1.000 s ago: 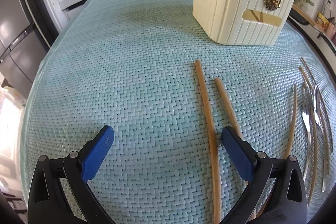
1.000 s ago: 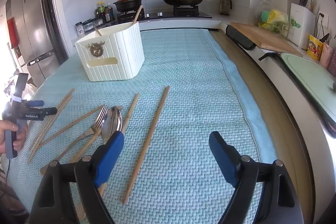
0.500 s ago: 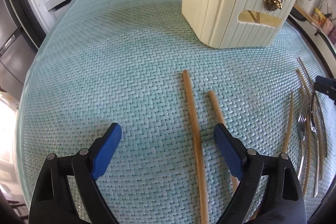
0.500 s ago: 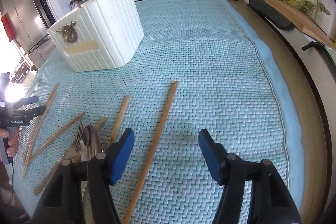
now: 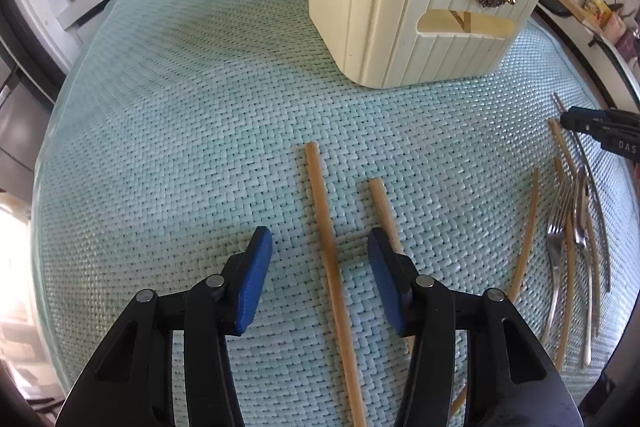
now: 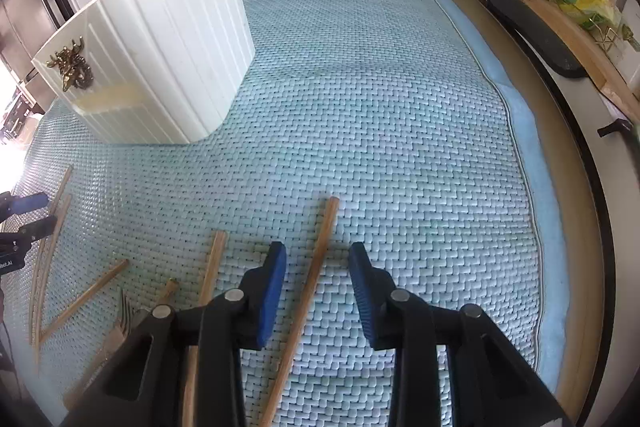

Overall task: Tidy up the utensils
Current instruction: 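Close the left tool on a wooden chopstick while the right tool grasps another chopstick, then lift the chopstick in the left tool over the cream box while the right tool carries its chopstick there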

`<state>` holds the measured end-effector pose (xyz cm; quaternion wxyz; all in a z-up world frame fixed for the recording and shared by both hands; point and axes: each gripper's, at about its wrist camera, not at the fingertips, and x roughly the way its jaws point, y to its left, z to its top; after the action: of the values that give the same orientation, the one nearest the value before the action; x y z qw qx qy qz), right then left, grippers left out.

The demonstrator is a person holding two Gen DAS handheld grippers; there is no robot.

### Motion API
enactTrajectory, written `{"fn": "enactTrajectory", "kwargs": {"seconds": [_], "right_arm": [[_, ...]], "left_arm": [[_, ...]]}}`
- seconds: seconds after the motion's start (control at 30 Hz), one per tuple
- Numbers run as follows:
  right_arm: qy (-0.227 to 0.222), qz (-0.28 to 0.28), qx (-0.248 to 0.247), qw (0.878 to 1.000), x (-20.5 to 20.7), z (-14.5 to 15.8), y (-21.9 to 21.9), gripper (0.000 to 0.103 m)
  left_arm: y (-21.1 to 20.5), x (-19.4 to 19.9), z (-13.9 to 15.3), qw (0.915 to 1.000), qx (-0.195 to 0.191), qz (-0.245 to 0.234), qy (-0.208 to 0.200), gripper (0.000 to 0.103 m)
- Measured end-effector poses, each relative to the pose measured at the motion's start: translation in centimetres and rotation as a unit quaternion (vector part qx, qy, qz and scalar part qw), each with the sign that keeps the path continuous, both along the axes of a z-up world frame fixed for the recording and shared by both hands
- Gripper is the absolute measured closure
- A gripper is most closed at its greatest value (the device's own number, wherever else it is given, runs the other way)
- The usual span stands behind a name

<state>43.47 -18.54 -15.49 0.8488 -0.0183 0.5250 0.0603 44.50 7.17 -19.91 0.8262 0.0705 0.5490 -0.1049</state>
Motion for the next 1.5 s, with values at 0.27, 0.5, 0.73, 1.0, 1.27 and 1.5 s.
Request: {"fn": "enactTrajectory", "kwargs": {"seconds": [0.27,0.5,0.73,1.0,1.27,1.5], "right_arm": [[-0.007,-0.017,-0.021,1.0,0.5,0.0,0.2,0.087],[-0.019,-0.015,0.001,1.0,1.4,0.1,-1.5,0.097],[-0.08,-0.007,0.061,0.995,-1.5,3.8,-2.7,0.097],[-0.165,0.05,0.073,0.982,-7.6,10.6,-2.2,0.097],[-0.248,0.084,0.077,0.962,-14.3,15.3,-1.3,0.097],[-0.309,0.091,0.074,0.944,-17.7,17.8,-1.1,0.097]], "left_arm": [[-1.7,0.7,0.2,1.0,-0.007,0.003,0.001,0.094],[-0.7,-0.3,0.4,0.9993,-0.025,0.022,-0.016,0.098],[1.1,-2.9,4.3,0.9937,-0.066,0.047,-0.077,0.099],[2.0,-7.8,11.4,0.9816,-0.103,0.028,-0.159,0.099],[4.2,-11.9,16.3,0.963,-0.156,0.026,-0.218,0.099],[4.5,-13.3,17.8,0.9527,-0.18,0.036,-0.242,0.099]]}}
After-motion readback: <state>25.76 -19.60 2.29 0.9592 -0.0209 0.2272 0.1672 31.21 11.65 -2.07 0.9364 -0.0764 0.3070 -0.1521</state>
